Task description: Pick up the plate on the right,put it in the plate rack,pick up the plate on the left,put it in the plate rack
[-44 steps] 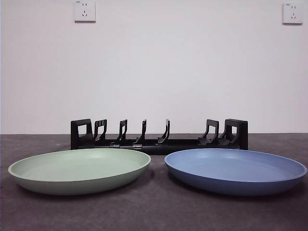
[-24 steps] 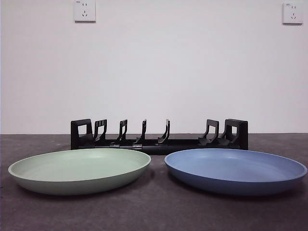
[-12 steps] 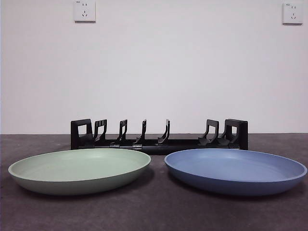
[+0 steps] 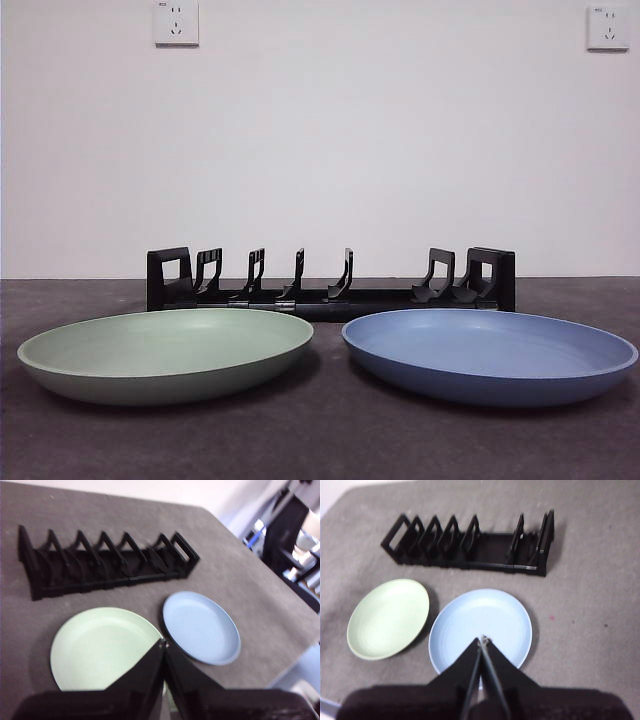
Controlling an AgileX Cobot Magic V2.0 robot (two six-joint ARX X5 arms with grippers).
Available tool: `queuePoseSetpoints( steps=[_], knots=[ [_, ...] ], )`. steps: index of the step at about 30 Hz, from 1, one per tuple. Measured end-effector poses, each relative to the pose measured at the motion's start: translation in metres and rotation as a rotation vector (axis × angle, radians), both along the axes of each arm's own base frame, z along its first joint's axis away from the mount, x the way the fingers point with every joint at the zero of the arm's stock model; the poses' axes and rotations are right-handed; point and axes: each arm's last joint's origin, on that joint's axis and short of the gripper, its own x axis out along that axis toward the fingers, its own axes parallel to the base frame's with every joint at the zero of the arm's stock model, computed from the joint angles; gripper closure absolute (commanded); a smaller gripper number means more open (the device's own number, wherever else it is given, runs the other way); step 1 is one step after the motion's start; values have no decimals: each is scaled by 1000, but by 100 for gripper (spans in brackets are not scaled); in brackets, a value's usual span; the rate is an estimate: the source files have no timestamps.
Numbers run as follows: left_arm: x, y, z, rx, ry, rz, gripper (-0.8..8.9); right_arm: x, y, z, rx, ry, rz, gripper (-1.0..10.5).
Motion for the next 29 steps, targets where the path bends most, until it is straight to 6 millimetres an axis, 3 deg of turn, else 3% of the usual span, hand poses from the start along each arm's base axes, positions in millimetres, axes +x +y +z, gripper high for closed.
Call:
queuePoseSetpoints(
  steps=[7,8,11,12,18,22,26,29],
  knots=[
    [-3,-7,10,28,9,-100,812,-1,2,2,-16,11,40,941],
    [-2,-7,9,19,17,-120,770,-1,2,2,-16,10,41,901],
    [0,-8,9,6,29,-141,213,-1,2,2,-18,9,42,466],
    [1,-8,8,6,30,-142,171,-1,2,2,-18,9,42,382],
    [4,-11,14,9,25,-182,175,7,3,0,-17,35,48,371],
    [10,-15,27,35,-11,-232,176,22,2,-5,-13,94,50,380],
    [20,-20,29,59,-13,-288,185,53,1,-17,-8,211,49,380],
    [28,-24,26,66,12,-316,185,90,1,-38,-8,348,50,381]
  ],
)
